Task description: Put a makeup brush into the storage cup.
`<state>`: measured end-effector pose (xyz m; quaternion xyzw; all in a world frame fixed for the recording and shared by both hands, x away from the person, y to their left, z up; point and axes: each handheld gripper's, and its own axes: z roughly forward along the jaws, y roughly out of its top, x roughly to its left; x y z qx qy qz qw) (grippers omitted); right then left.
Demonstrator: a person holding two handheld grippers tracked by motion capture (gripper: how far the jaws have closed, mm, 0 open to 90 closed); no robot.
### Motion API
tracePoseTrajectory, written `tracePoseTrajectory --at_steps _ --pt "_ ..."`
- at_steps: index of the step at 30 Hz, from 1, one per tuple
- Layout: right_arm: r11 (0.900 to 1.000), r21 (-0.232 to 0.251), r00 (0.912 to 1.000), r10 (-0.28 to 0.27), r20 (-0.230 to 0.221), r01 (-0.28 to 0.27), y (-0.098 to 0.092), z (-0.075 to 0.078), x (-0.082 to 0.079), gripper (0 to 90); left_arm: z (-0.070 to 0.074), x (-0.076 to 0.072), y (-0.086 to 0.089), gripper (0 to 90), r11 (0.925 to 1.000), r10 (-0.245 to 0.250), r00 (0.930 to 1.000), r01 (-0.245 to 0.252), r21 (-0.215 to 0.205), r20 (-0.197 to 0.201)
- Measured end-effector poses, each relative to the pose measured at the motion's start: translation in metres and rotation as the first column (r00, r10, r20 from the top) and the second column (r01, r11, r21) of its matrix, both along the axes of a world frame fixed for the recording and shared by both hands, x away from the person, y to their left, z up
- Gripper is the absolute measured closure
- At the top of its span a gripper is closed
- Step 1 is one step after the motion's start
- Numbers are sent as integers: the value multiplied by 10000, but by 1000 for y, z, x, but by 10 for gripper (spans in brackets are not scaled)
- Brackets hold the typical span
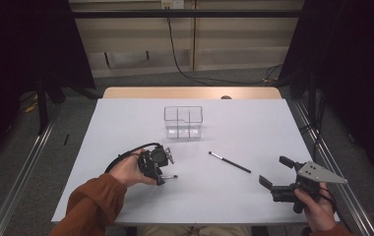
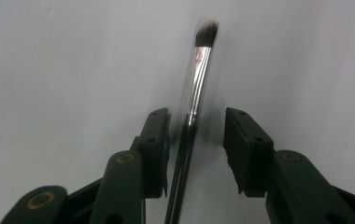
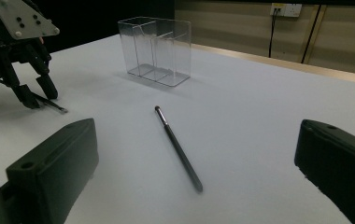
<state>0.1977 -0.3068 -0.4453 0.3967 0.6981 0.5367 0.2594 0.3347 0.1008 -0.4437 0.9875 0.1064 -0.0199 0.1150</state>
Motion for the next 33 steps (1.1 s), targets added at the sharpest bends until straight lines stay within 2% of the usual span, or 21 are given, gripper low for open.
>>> tracePoseTrajectory --at_steps 1,3,4,6,7,9,10,13,27,28,30,31,32,33 --pt "10000 -12 10000 -5 -9 5 0 0 0 0 0 0 0 634 9999 -118 9999 118 93 33" --pt "10000 -47 10000 -1 -19 1 0 0 0 0 -1 -3 -1 645 10000 80 9998 -81 34 197" --pt "10000 -41 10000 14 -14 -14 1 0 0 0 0 -2 -1 677 9999 -72 10000 71 128 54" --pt "10000 -51 10000 7 -14 -7 1 0 0 0 0 -3 -1 692 9999 -11 10000 11 123 -11" --pt "10000 -58 10000 14 -21 -14 1 0 0 0 -1 -3 -1 730 10000 -1 9999 0 82 136" --pt "10000 -28 10000 0 -31 0 1 0 0 0 -1 -4 -1 742 9999 141 9999 -141 29 29" --pt "10000 -32 10000 -15 -41 15 0 0 0 0 -1 -4 -1 801 9999 172 9998 -172 -21 -28" --pt "10000 -39 10000 -8 -49 8 0 0 0 0 -2 -2 0 833 9998 180 9996 -181 -23 -234" --pt "10000 -51 10000 0 -75 -1 1 -1 1 0 -2 2 8 839 9953 683 9953 -726 -634 -680" --pt "10000 -44 10000 -2 -76 1 1 -1 1 0 -3 0 8 840 9928 875 9941 -923 -770 -639" --pt "10000 -45 10000 6 -71 -6 1 -1 1 0 -2 0 9 839 9942 773 9955 -811 -704 -556" --pt "10000 -52 10000 3 -66 -3 1 -1 1 0 -2 0 9 840 9936 786 9955 -825 -766 -526" --pt "10000 -45 10000 -4 -65 4 1 -1 1 0 -3 -1 11 839 9896 1028 9930 -1080 -951 -578" --pt "10000 -48 10000 4 -57 -5 1 0 1 0 -3 0 12 840 9905 915 9940 -971 -970 -605"
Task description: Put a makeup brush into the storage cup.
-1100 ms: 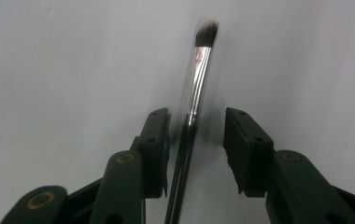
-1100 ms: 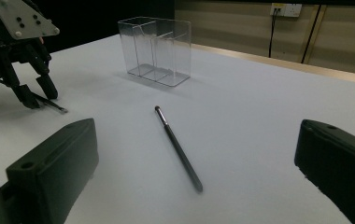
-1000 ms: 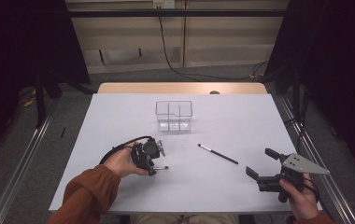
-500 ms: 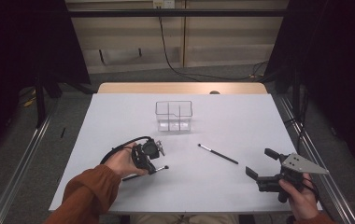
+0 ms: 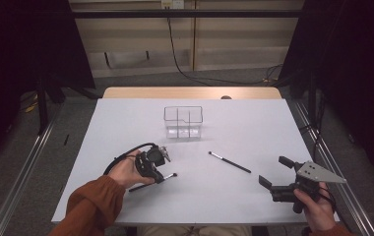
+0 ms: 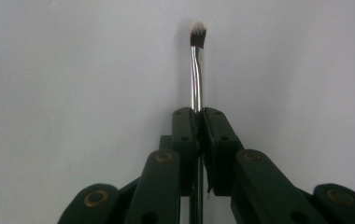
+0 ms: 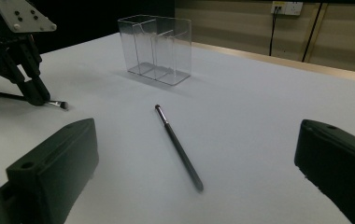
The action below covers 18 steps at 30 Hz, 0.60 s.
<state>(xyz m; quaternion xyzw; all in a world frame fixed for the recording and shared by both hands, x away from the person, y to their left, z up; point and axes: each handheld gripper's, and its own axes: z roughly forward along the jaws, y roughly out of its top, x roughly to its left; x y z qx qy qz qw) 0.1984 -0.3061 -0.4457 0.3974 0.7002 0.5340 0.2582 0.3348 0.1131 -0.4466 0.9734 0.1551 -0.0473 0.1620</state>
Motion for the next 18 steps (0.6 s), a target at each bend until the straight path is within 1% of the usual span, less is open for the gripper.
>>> tracePoseTrajectory --at_steps 1,2,3,4,6,7,9,10,11,12,13,14,16,17,18 --pt "10000 0 10000 0 0 0 0 0 0 0 -1 -1 1 840 9998 159 9999 -159 -142 -5" --pt "10000 -6 10000 -2 5 2 0 0 0 0 -1 0 3 840 9997 137 9999 -137 -187 -12" --pt "10000 -9 10000 19 10 -19 0 0 0 0 -1 0 3 840 9994 250 9997 -250 -232 17" --pt "10000 -9 10000 19 10 -19 0 0 0 0 0 0 4 840 9995 234 9997 -234 -213 18" --pt "10000 -1 10000 15 8 -15 0 0 0 0 0 1 5 840 9991 365 9993 -363 -223 97" --pt "10000 -12 10000 10 -3 -10 0 0 0 0 2 2 7 840 9982 475 9989 -473 -373 39" --pt "10000 -4 10000 8 -8 -8 0 0 0 0 3 2 8 840 9976 556 9984 -554 -415 38" --pt "10000 -7 10000 9 -7 -9 0 0 0 0 4 2 9 839 9969 601 9982 -598 -515 43" --pt "10000 -11 10000 10 -5 -10 0 0 0 0 5 2 10 839 9943 805 9967 -797 -708 84" --pt "10000 -11 10000 4 -7 -4 0 0 0 0 6 2 11 840 9929 872 9962 -862 -823 85" --pt "10000 -7 10000 3 -13 -3 0 0 1 0 9 4 13 840 9925 839 9964 -829 -900 75" --pt "10000 -12 10000 -1 -13 1 0 0 1 0 10 3 14 840 9873 1117 9936 -1090 -1151 166" --pt "10000 0 10000 -9 -11 9 0 0 0 0 13 4 16 840 9831 1233 9922 -1199 -1382 169" --pt "10000 -12 10000 -13 -8 13 0 0 0 0 15 6 18 840 9836 1216 9921 -1161 -1380 321" --pt "10000 -11 10000 -8 -10 8 0 0 0 0 17 5 19 840 9774 1489 9883 -1421 -1568 324"
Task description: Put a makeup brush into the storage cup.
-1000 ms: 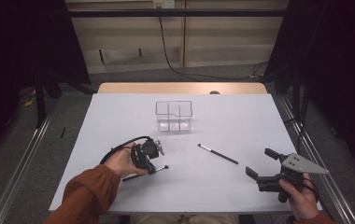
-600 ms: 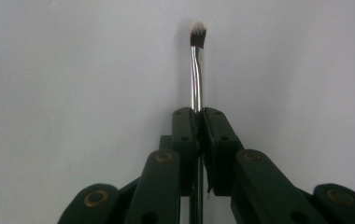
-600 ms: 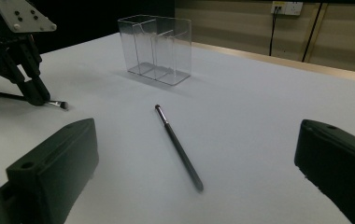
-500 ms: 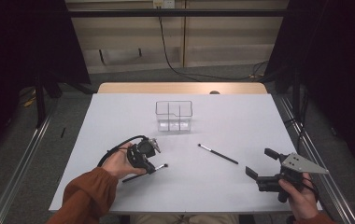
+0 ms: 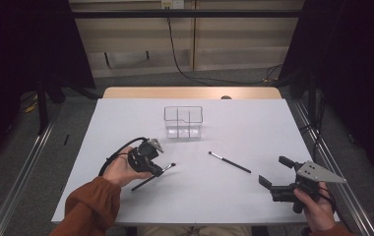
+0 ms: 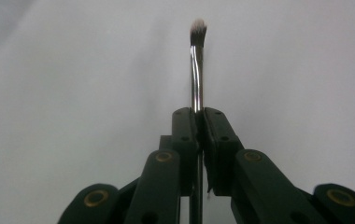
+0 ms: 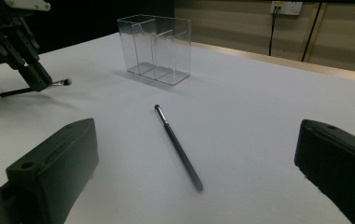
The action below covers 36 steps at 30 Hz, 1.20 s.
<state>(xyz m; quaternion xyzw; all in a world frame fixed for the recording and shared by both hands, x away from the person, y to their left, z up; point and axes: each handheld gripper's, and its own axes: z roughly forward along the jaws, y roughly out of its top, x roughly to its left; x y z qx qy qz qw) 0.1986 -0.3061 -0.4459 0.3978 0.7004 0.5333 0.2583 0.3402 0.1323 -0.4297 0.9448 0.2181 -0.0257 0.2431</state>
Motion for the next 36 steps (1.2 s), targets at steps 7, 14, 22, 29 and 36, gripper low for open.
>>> tracePoseTrajectory --at_steps 7,14,22,29,36 --pt "10000 5 10000 -6 -5 6 0 0 0 0 13 3 13 840 9922 598 9971 -541 -1123 480" --pt "10000 3 10000 -1 -7 1 0 0 0 0 17 3 16 840 9847 860 9943 -751 -1569 638" --pt "10000 -2 10000 -3 -6 3 0 0 0 0 22 4 20 841 9688 1243 9879 -1007 -2265 927" --pt "10000 0 10000 -7 -5 7 0 0 0 0 28 5 29 841 9371 1903 9737 -1421 -3189 1254" --pt "10000 -6 10000 -1 -7 1 0 0 0 0 32 5 34 841 9145 2275 9625 -1590 -3720 1478"
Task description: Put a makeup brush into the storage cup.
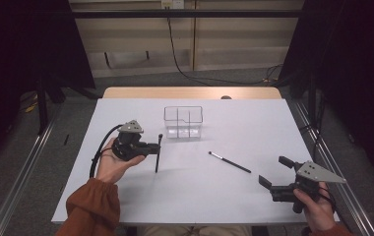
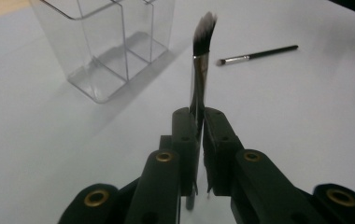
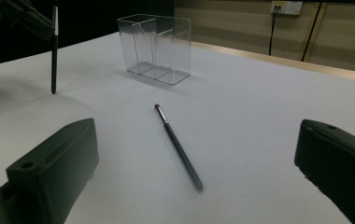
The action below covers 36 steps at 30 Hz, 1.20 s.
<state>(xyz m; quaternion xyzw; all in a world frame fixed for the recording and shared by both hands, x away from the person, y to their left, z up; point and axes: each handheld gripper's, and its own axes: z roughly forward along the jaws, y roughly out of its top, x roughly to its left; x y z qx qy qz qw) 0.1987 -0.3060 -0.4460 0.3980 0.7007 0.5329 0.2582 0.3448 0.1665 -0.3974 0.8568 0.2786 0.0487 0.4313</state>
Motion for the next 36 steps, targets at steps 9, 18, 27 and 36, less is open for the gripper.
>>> tracePoseTrajectory --at_steps 9,18,27,36 --pt "10000 -10 10000 3 -5 -3 0 0 0 0 4 0 3 841 9980 215 9991 -193 -605 369" --pt "10000 -6 10000 -3 -11 3 0 0 0 0 9 -2 6 841 9936 516 9955 -431 -1047 793" --pt "10000 -7 10000 -7 -12 7 0 0 0 0 16 -2 7 841 9848 756 9894 -546 -1650 1238" --pt "10000 8 10000 -5 -6 5 0 0 0 0 23 1 4 841 9770 916 9855 -612 -2044 1431"
